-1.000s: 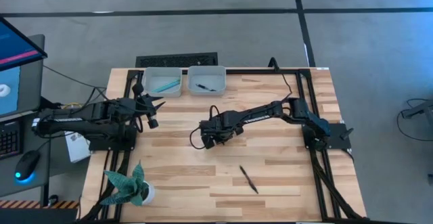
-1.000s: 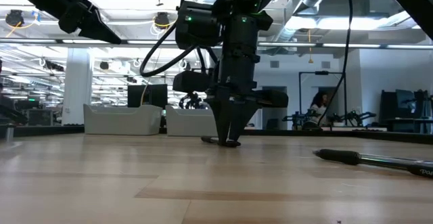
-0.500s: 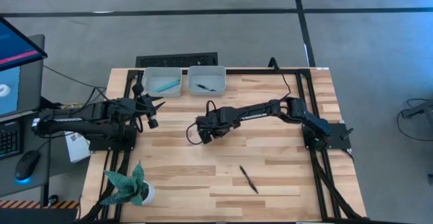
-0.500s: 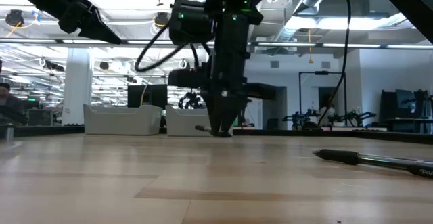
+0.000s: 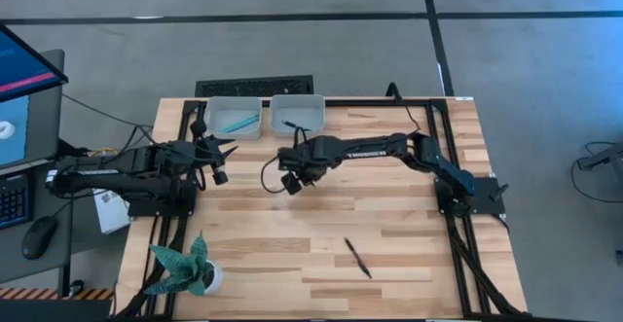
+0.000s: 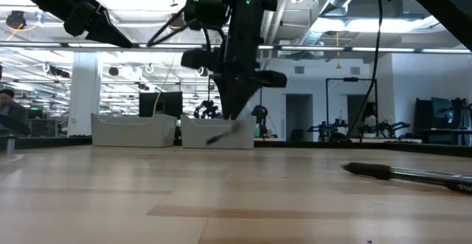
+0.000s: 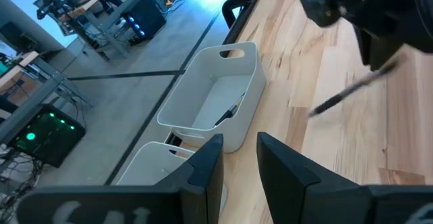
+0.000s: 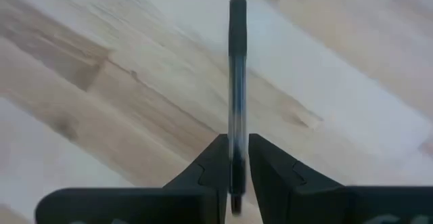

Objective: Sort pens & pencils
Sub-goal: Put the top black pen into the right gray bin

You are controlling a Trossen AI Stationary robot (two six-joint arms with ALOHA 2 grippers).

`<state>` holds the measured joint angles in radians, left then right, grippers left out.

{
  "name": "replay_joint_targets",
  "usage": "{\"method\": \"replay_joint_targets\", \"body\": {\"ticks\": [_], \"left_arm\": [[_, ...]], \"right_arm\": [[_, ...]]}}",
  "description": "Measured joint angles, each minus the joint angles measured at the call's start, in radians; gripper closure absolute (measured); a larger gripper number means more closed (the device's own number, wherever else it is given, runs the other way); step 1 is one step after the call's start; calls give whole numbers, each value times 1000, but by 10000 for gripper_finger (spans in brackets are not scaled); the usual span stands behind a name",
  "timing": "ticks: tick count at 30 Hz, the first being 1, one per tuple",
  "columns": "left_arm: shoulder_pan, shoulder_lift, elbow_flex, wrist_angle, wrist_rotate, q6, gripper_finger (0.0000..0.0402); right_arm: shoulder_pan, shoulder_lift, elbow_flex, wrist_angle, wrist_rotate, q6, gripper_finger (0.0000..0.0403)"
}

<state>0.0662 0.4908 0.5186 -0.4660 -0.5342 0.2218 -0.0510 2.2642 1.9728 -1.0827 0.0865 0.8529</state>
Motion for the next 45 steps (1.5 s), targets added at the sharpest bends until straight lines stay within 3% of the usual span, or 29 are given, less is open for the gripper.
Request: {"method": "replay_joint_targets", "body": {"ticks": [12,34,38,45], "left_arm": [[0,0,0,-15,0,-10,319],[0,0,0,-30,1,-16,319],[0,0,0,-30,1,-16,319],[0,0,0,-30,1,-16,319]], "right_arm": [[-70,-2,170,-99,49,-95,323],[-54,-3,173,-147,41,-113,317],[-48,-4,165,-168,39,-88,292],[-23,-3,165,-177,96,-98,196]]}}
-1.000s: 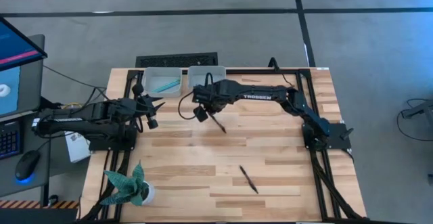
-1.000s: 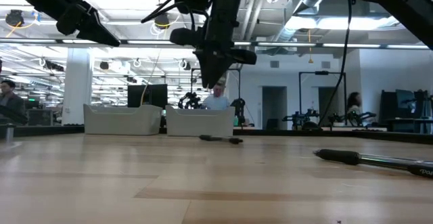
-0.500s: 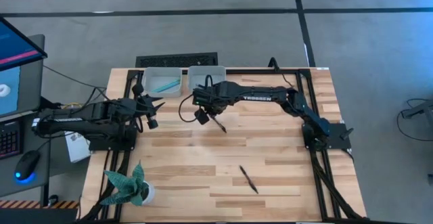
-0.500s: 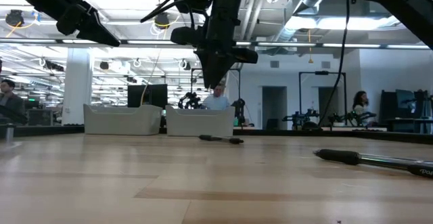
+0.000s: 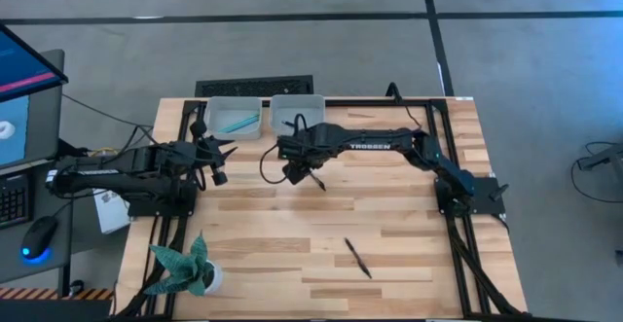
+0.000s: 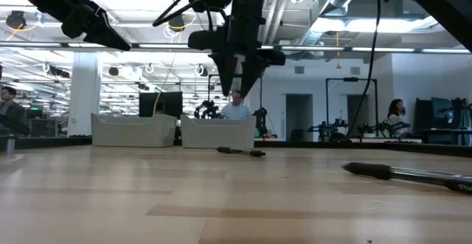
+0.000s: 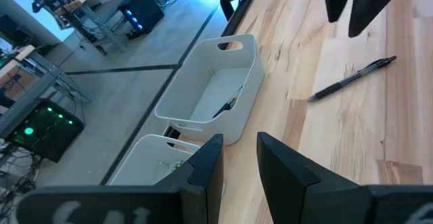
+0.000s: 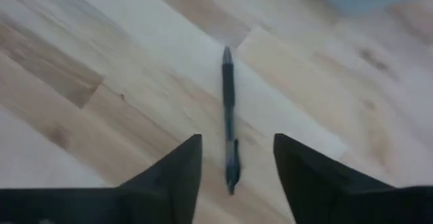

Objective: Sort pens & pencils
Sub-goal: Put the top black pen into the right gray bin

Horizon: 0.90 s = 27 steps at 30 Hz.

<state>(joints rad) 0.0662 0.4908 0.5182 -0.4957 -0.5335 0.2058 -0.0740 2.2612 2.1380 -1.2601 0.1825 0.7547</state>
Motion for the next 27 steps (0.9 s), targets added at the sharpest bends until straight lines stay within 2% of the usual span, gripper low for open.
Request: {"method": "replay_joint_targets", "body": {"ticks": [5,9,11,17,22,27], "left_arm": [[0,0,0,0,0,0,319],[0,0,0,0,0,0,319],[0,0,0,0,0,0,319],[0,0,0,0,0,0,319],[0,0,0,0,0,0,319],[0,0,0,0,0,0,319]], "right_arm": [[41,1,0,-22,139,13,154],[70,1,0,-63,250,70,148],[81,1,0,-83,272,112,147],[104,2,-1,-126,268,141,147],[107,2,-1,-119,140,164,147],[105,5,-69,-47,108,181,147]]}}
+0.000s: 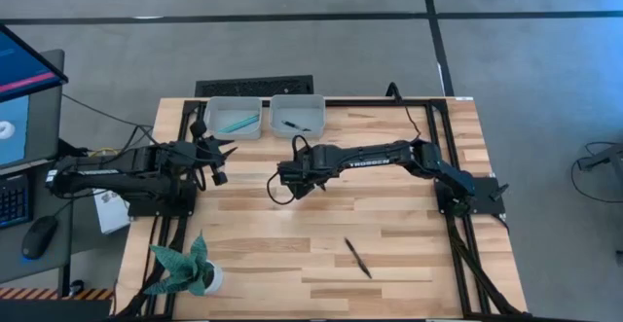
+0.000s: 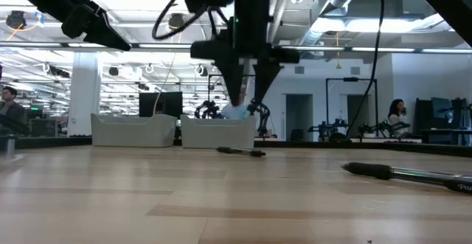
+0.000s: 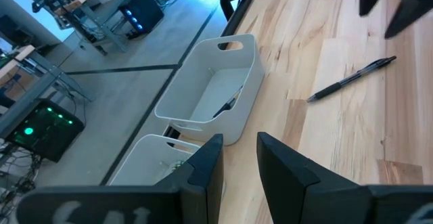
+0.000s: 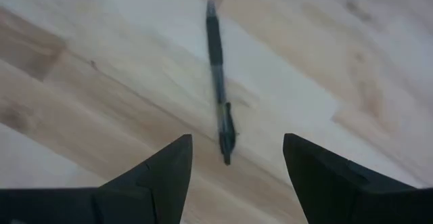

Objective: Sort pens & pencils
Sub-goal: Put the top black pen into the right gray bin

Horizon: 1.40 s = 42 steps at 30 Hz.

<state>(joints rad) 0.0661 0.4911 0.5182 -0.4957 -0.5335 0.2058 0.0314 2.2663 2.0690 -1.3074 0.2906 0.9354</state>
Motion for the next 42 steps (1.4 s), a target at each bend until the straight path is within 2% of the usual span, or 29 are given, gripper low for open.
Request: {"method": "replay_joint_targets", "body": {"ticks": [3,10,23,30,34,42], "left_arm": [[0,0,0,0,0,0,319],[0,0,0,0,0,0,319],[0,0,0,0,0,0,319],[0,0,0,0,0,0,319],[0,0,0,0,0,0,319],[0,0,0,-1,0,0,319]], "right_arm": [[-1,-1,-55,50,-49,-3,147],[0,-1,-190,172,-82,-8,147],[-39,-2,-307,317,-113,-9,147],[-66,-5,-344,395,-219,-26,149],[-69,-8,-353,397,-224,-27,166],[-68,-7,-354,381,-226,-43,231]]}}
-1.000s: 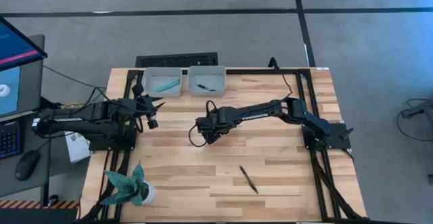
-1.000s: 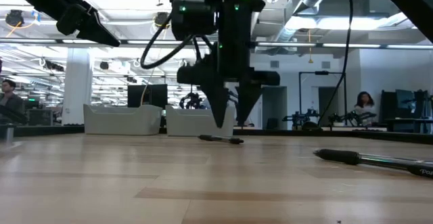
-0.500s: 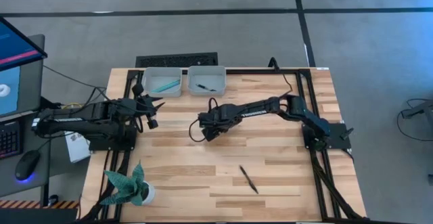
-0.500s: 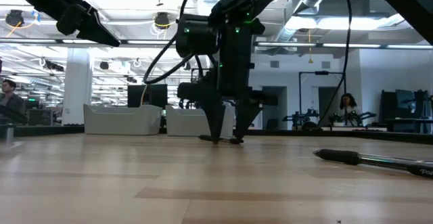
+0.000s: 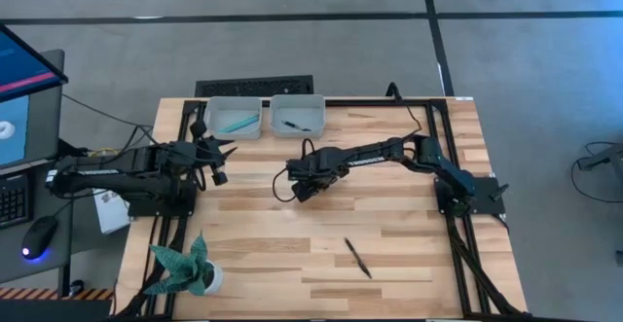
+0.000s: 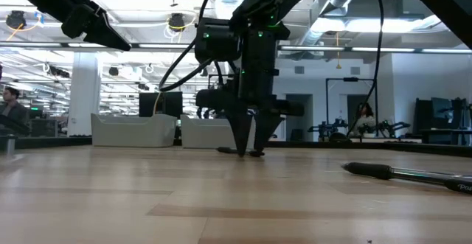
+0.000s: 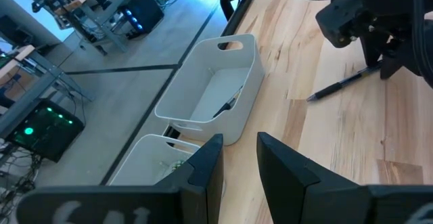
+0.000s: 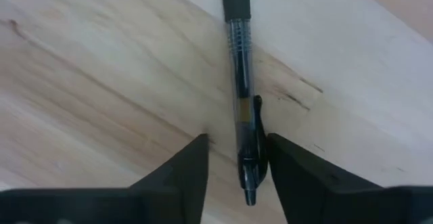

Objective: Sort pens & pencils
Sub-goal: Put the top black pen into the right gray bin

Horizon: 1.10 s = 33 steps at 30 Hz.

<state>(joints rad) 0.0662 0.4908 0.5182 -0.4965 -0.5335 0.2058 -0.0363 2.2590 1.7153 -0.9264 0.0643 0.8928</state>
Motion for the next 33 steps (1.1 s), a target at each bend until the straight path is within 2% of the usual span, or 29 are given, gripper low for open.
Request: {"method": "replay_joint_targets", "body": {"ticks": [8,17,33], "left_arm": [[0,0,0,0,0,0,319],[0,0,0,0,0,0,319],[0,0,0,0,0,0,319]], "right_arm": [[1,1,0,-2,-4,-3,281],[1,3,-1,-4,-6,-4,317],[2,3,-2,-5,-5,-3,325]]}}
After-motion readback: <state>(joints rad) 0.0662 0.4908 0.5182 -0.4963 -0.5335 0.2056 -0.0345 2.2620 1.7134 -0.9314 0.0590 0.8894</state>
